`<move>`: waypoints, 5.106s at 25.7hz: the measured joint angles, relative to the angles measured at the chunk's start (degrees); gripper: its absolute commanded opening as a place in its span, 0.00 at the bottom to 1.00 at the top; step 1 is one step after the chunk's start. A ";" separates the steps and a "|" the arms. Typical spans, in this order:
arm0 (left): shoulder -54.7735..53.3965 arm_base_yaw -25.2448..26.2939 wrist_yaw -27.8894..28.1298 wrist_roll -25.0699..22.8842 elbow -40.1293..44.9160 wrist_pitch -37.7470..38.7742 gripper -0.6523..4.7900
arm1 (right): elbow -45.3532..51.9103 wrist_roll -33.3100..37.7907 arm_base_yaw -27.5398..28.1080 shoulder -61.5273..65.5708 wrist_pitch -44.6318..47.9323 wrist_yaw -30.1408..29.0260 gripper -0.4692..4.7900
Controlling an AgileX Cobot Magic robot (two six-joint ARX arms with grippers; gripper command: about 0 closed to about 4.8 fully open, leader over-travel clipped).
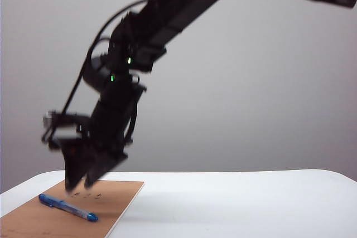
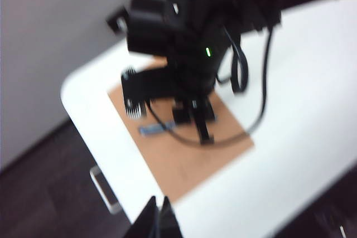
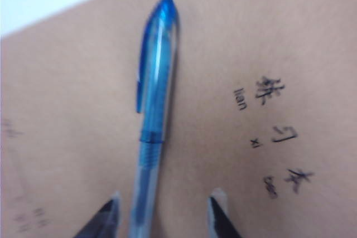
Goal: Pick up a pen on the table and place it on the notebook.
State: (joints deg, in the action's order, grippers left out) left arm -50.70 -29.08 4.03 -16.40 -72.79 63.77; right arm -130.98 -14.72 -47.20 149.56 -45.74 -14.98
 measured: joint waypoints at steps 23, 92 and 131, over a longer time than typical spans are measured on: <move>21.16 0.00 20.50 4.26 20.46 -39.34 0.11 | 0.24 9.05 21.94 -46.62 0.87 10.38 0.16; 46.18 35.12 -13.46 24.35 72.72 -68.83 0.11 | 130.57 21.14 29.38 -149.39 47.65 30.47 0.08; 46.21 22.25 -1.42 19.76 72.48 -62.86 0.11 | 130.51 21.51 29.33 -149.39 40.22 34.73 0.09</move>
State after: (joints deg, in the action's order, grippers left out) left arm -4.49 -6.83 2.61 3.36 -0.32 0.91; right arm -0.47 6.79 -17.87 0.16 -5.52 19.75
